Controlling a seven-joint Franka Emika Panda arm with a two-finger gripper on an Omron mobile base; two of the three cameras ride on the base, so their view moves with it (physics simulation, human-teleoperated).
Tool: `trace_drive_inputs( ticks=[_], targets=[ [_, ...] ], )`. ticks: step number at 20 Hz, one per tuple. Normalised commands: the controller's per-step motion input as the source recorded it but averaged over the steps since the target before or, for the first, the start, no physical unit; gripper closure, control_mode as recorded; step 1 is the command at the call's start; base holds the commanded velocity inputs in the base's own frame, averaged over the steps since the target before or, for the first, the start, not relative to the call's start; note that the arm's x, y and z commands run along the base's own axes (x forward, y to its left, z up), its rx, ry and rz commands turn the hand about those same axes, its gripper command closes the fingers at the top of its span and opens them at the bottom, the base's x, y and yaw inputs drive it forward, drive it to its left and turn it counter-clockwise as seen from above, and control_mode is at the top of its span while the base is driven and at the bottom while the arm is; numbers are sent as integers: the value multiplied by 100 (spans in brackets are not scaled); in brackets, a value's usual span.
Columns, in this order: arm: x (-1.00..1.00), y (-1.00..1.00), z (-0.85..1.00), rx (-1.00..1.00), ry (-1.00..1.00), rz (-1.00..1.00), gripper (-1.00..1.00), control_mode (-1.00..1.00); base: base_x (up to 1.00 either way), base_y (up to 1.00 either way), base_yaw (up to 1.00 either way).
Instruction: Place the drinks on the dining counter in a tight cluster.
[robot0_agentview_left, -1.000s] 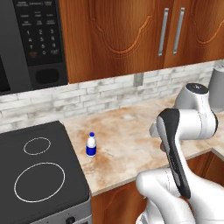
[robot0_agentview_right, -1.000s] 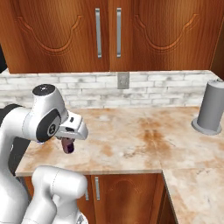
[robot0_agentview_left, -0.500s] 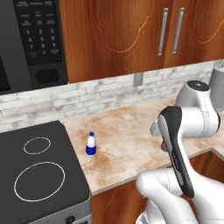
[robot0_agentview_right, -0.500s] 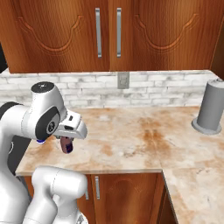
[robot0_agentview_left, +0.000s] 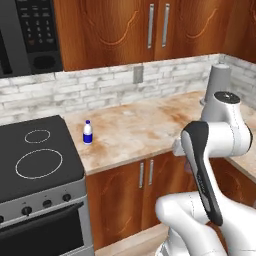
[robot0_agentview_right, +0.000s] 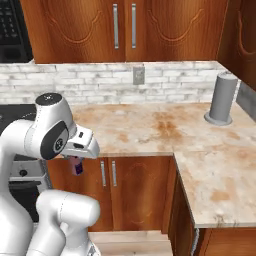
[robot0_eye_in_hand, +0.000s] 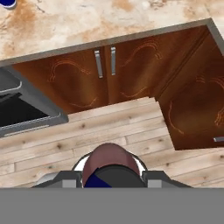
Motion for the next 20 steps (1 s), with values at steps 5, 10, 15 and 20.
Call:
trace_drive_inputs(
  ticks=[5, 10, 15, 20],
  targets=[
    [0, 0, 0, 0, 0, 0, 100, 100, -53, 0, 9],
    [0, 0, 0, 0, 0, 0, 100, 100, 4, 19, 68],
    [0, 0, 0, 0, 0, 0, 100, 100, 7, 13, 99],
    [0, 0, 0, 0, 0, 0, 100, 100, 0, 20, 100]
  ],
)
